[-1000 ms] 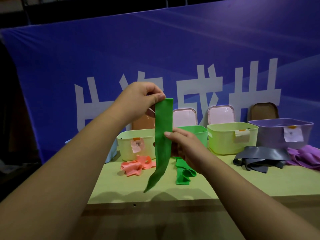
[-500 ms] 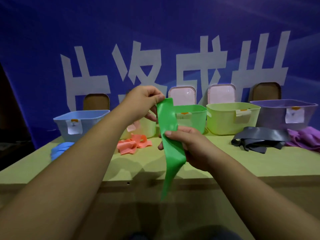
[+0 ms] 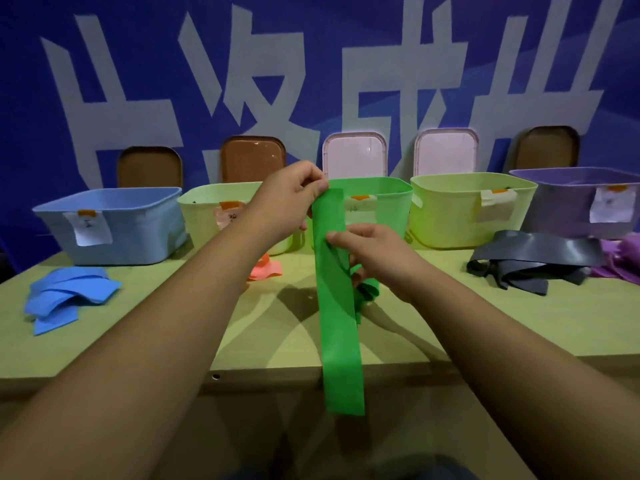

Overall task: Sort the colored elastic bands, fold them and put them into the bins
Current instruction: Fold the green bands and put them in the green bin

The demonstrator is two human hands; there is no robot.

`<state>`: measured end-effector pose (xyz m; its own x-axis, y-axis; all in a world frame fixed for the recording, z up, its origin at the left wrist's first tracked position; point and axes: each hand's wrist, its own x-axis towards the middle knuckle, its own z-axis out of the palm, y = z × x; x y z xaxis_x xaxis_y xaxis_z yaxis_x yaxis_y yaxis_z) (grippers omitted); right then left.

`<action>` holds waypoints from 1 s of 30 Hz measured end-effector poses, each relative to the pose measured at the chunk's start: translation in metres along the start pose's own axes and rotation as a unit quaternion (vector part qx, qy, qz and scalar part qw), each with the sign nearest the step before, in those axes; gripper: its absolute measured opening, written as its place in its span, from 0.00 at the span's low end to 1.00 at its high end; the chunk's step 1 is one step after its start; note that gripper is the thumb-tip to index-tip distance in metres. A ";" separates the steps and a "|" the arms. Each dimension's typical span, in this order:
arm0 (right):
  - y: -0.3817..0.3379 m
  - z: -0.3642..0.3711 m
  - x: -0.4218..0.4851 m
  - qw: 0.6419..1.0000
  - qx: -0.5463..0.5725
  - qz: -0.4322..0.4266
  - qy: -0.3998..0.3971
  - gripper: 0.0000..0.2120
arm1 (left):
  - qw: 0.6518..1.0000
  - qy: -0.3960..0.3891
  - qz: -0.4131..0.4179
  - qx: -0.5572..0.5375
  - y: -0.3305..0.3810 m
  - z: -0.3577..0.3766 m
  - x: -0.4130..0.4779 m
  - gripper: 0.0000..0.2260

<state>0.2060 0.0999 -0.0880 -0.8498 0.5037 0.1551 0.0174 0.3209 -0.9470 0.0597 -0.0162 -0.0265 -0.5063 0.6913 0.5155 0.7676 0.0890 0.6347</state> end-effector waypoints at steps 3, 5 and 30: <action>-0.002 -0.004 0.026 0.999 0.041 -0.020 0.019 0.14 | 1.000 -0.014 0.010 -0.001 -0.015 0.005 0.008 0.05; -0.001 -0.005 0.039 0.997 0.070 -0.025 0.007 0.13 | 1.000 -0.019 0.009 -0.014 -0.024 0.009 0.011 0.05; 0.022 -0.017 0.026 0.941 0.325 0.057 0.069 0.07 | 0.988 -0.154 0.001 0.032 -0.098 0.064 -0.017 0.07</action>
<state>0.1932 0.1335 -0.1002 -0.7842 0.6195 0.0353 -0.2606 -0.2772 -0.9248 0.0178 0.0098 -0.1345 -0.3692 0.8761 0.3101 0.7967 0.1265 0.5909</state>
